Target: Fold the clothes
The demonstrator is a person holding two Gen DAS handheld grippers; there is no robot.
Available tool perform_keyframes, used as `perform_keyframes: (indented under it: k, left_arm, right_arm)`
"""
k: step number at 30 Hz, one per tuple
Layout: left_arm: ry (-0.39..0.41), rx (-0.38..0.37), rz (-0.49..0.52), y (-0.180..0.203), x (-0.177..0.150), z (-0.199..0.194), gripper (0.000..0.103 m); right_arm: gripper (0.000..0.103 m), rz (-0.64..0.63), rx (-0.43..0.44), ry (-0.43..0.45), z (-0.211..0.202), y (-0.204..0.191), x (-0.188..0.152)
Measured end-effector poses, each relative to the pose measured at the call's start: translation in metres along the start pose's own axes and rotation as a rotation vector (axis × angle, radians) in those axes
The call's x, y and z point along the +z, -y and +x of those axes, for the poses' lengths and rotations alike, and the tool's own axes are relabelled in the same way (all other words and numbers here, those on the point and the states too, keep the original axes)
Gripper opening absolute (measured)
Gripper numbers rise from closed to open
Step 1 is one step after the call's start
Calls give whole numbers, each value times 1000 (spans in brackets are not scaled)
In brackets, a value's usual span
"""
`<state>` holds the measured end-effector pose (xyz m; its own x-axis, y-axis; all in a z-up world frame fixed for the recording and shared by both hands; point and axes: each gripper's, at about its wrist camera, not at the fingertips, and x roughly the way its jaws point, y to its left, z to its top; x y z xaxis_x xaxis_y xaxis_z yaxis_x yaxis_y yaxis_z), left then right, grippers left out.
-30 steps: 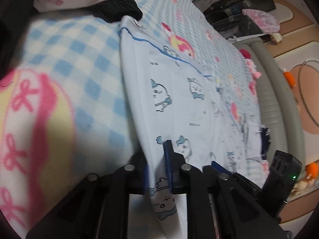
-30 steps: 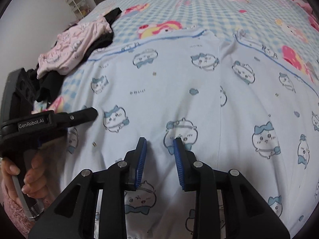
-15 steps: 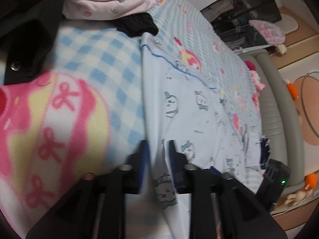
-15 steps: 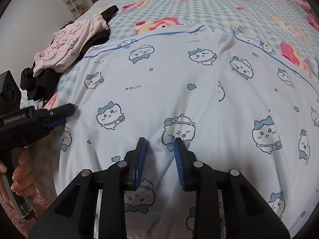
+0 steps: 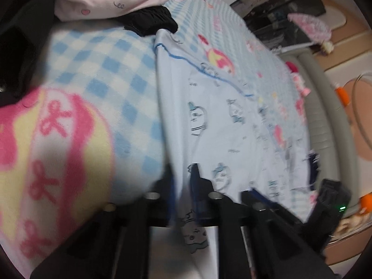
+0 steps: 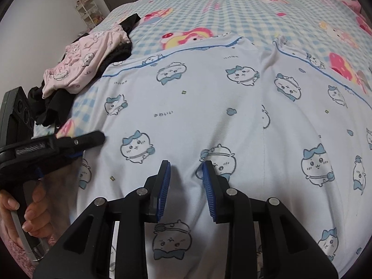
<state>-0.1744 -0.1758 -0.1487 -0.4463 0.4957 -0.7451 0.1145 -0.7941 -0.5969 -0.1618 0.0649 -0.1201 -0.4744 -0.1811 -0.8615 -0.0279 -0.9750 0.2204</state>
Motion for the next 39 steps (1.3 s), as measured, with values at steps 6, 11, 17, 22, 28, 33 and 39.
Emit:
perform_keyframes:
  k: [6,11,17,22,28,33,39]
  left_arm:
    - [78,63,-28,-18,4,-33,6]
    - [20,-86,-106,-36,7,-28,9]
    - [-17,-132,-94,-29,4,-18,19]
    - [-38,-147,-86,-26,2,-12,28]
    - [-65,-164,-75,-19,0,2,28]
    - [-29,-76,-22,-10,-1,-6,2]
    - [26,4,16,-12,-1,-30,2]
  right_arm:
    - [30,16,-104,-24,3,22,-1]
    - [32,14,-41,23,-10,15,0]
    - [32,-27,47,24,-13,-11,2]
    - [32,-38,50,-27,2,-18,-4]
    - [32,-7,53,-53,11,-8,-7]
    - [32,-38,29,-51,10,-13,-8]
    - [32,-36,24,-44,7,-10,-6]
